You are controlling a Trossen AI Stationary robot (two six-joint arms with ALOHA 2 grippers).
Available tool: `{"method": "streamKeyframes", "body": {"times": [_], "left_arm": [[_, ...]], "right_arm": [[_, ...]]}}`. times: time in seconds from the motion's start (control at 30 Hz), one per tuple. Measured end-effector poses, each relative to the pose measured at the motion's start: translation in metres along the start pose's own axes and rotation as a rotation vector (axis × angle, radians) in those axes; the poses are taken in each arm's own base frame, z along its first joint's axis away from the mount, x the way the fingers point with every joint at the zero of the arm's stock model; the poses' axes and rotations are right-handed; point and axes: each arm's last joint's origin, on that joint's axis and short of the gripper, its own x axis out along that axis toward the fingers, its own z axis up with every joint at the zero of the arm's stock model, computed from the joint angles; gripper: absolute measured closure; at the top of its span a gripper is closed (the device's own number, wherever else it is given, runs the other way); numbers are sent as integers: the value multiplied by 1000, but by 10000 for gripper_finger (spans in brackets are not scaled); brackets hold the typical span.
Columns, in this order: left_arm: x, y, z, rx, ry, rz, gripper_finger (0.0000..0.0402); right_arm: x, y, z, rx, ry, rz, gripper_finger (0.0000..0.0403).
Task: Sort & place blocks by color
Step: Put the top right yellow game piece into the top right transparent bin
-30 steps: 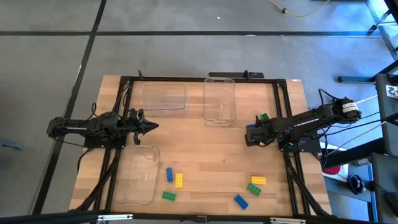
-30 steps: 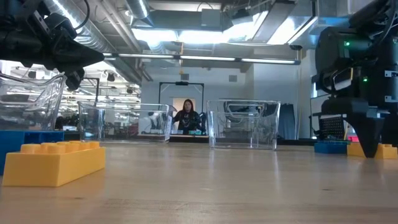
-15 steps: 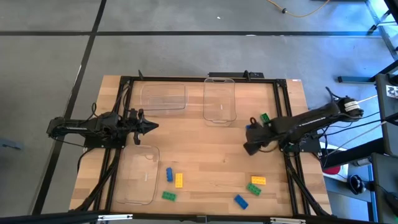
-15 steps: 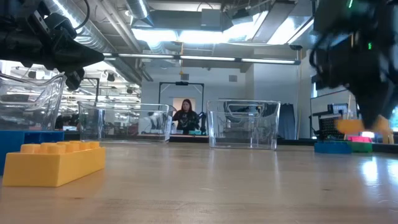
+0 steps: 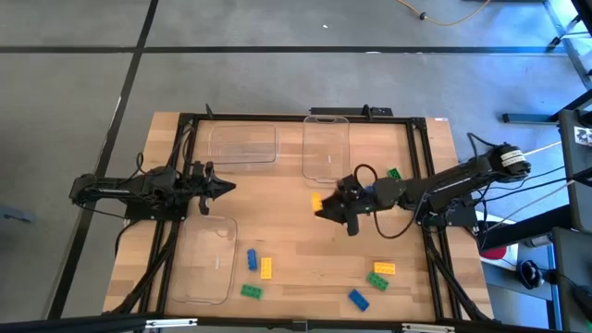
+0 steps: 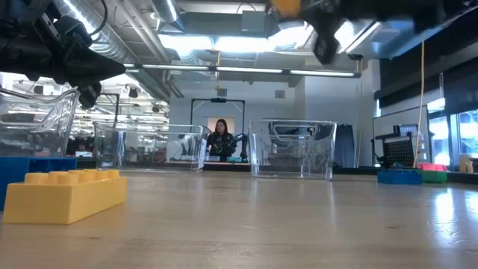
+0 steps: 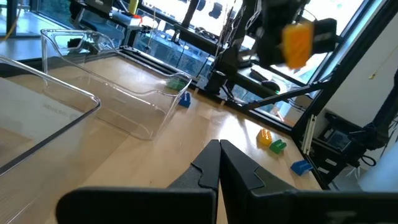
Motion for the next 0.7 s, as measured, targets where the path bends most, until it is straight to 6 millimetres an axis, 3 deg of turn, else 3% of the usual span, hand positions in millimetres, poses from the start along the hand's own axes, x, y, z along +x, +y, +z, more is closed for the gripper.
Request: {"method": "streamKeyframes", "body": {"times": [0.33, 0.5, 0.7], "left_arm": [[0, 1, 5, -7, -77, 79, 401], [-2, -4, 20, -154, -249, 40, 401], [4, -18, 41, -203, -213, 18, 355]], "right_arm": [[4, 1, 5, 26, -20, 4, 259], [4, 0, 5, 46, -19, -13, 259], [5, -4, 7, 13, -34, -37, 259]]}}
